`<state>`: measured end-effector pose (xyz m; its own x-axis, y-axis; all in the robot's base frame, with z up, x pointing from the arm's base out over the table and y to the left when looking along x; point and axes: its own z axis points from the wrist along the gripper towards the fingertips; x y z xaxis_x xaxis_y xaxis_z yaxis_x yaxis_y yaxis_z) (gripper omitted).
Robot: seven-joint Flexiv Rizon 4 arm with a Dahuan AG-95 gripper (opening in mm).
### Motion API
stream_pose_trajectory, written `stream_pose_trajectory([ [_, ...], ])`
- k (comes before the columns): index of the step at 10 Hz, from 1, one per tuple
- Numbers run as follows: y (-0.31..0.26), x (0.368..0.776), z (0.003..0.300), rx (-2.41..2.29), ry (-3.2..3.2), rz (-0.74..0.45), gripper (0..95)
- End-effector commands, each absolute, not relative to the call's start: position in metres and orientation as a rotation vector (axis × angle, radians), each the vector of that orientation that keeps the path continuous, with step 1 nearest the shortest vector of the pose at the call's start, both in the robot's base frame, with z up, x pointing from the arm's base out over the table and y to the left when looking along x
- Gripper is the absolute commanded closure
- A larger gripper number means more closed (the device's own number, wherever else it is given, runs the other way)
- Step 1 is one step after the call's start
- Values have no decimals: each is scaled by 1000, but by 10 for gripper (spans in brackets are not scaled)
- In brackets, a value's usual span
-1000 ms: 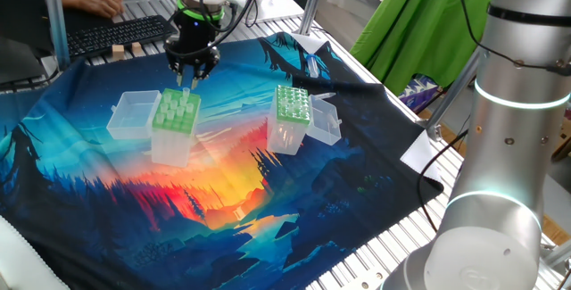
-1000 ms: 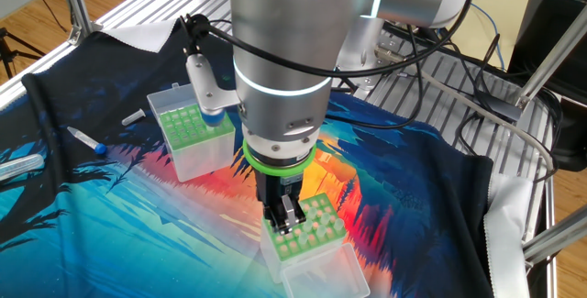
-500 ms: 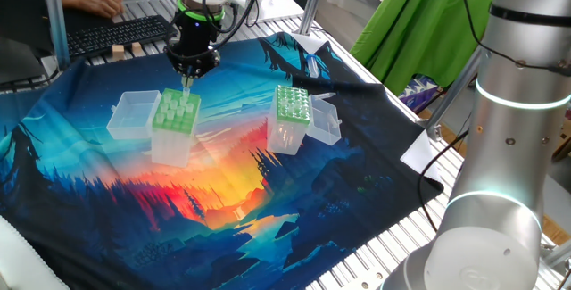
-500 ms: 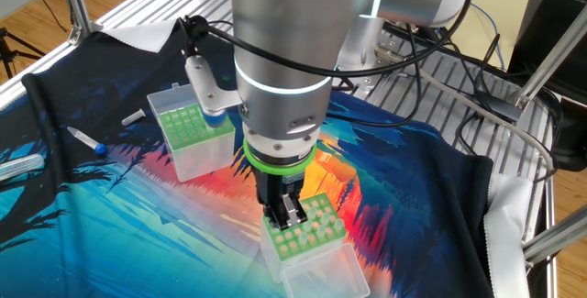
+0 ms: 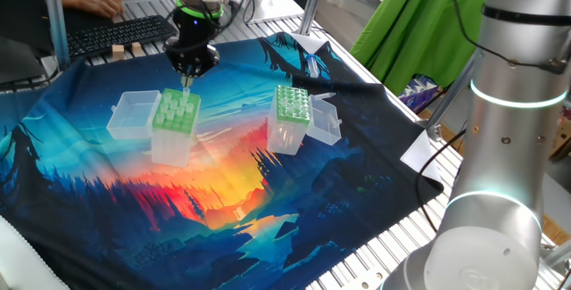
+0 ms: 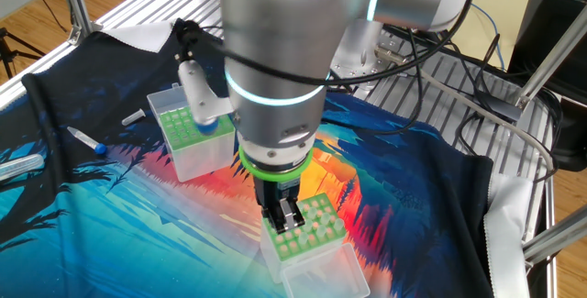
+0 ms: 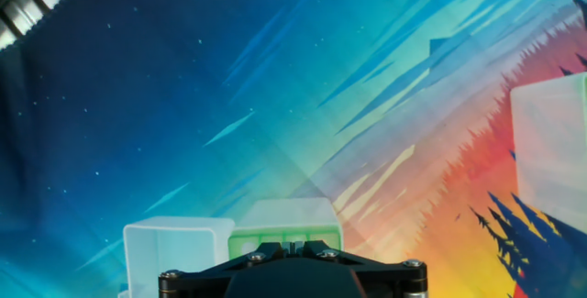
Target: Transfer all large pipette tips from one holder to another
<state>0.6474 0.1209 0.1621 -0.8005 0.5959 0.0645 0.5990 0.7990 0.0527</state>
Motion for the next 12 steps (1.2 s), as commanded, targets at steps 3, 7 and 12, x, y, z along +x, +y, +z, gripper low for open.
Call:
stream_pose_trajectory([
  [3, 120, 646, 162, -966, -2926, -133, 950],
  [7, 121, 646, 161, -986, -2912, -106, 760],
  [12, 123, 641, 155, -998, -2916, -108, 760],
])
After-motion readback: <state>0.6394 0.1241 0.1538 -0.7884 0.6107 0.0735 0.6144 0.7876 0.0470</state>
